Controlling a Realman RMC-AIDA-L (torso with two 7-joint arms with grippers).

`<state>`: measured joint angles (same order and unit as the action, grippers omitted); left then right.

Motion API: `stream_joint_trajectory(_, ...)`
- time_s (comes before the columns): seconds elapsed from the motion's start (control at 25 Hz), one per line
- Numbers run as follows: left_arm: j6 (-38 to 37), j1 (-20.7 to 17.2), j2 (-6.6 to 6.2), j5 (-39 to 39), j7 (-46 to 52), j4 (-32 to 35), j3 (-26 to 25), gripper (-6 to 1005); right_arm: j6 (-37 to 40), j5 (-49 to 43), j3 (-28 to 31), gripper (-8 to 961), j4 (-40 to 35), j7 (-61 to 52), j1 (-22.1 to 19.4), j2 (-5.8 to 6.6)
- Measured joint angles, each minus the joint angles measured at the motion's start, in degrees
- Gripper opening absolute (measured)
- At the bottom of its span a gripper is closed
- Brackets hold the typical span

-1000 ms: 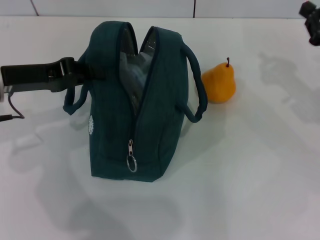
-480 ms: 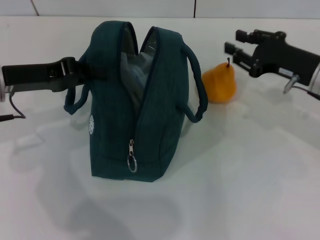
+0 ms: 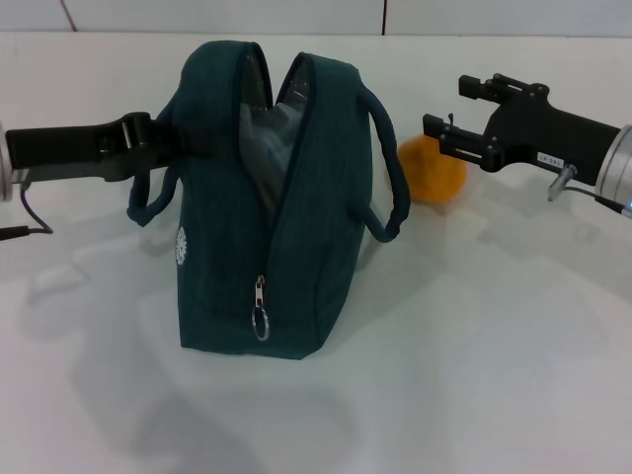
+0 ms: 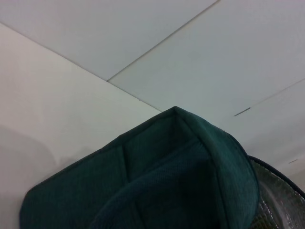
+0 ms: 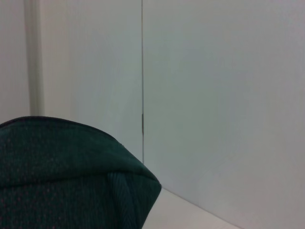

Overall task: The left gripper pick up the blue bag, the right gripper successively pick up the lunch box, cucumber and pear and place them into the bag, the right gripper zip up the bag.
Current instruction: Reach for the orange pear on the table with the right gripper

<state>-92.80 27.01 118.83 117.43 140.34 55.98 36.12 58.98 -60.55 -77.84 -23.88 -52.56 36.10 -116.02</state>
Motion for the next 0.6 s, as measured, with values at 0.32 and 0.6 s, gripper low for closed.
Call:
stream_joint_trajectory(0.32, 0.2, 0.6, 0.16, 0.1, 0.0, 0.0, 0.0, 83, -1.9, 0.1, -0.2, 686, 1.7, 0.2, 1.0, -0.17)
stream_joint_trajectory(0.6, 0.2, 0.6, 0.18, 0.2, 0.1, -0.1, 0.0, 84, -2.1, 1.8, -0.1, 683, 4.2, 1.1, 2.4, -0.18)
